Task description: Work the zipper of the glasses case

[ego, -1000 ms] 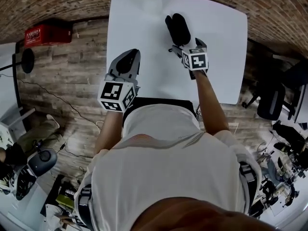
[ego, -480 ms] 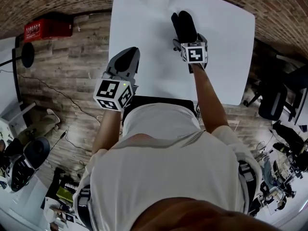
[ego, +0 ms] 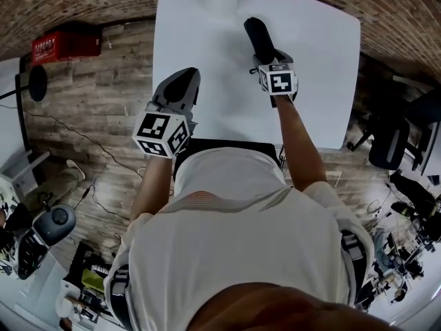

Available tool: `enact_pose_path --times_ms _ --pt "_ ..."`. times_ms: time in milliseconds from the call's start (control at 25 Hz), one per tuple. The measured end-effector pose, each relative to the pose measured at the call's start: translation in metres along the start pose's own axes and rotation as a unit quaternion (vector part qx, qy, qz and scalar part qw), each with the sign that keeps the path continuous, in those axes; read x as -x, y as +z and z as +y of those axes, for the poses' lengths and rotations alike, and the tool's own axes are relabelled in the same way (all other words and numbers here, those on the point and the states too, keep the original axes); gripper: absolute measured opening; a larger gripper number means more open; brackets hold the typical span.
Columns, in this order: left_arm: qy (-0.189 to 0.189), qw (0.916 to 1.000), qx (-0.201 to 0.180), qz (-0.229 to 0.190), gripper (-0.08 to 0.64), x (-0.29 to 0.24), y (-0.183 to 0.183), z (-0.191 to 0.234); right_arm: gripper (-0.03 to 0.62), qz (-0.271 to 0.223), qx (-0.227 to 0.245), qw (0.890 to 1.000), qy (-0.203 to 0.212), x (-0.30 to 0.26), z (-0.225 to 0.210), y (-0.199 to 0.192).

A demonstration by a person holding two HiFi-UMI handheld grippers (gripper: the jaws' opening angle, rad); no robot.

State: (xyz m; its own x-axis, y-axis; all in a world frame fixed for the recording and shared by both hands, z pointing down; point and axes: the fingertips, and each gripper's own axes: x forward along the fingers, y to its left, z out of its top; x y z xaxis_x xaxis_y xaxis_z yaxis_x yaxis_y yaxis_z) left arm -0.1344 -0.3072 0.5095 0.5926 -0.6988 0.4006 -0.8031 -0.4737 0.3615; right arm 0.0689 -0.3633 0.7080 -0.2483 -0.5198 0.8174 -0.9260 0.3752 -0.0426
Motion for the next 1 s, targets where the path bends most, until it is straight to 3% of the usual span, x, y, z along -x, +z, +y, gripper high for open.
enact_pose_path --times_ms 280,520,760,1000 --pt "-0.001 1.0 -0.004 -0.001 0.029 0.002 0.0 -0.01 0.311 -0.02 -0.008 1.0 0.005 0.011 -0.001 0.003" --pt "-0.004 0.9999 -0.009 -0.012 0.029 0.007 0.009 -0.019 0.307 -0.06 -0.047 0.996 0.037 0.036 0.002 0.012" --pt "-0.024 0.9986 -0.024 -0.04 0.029 0.01 0.028 -0.04 0.307 -0.128 -0.128 0.979 0.089 0.09 -0.001 0.027" --pt "-0.038 0.9955 -0.051 -0.07 0.029 0.022 0.056 -0.069 0.307 -0.214 -0.143 0.96 0.114 0.17 -0.008 0.055"
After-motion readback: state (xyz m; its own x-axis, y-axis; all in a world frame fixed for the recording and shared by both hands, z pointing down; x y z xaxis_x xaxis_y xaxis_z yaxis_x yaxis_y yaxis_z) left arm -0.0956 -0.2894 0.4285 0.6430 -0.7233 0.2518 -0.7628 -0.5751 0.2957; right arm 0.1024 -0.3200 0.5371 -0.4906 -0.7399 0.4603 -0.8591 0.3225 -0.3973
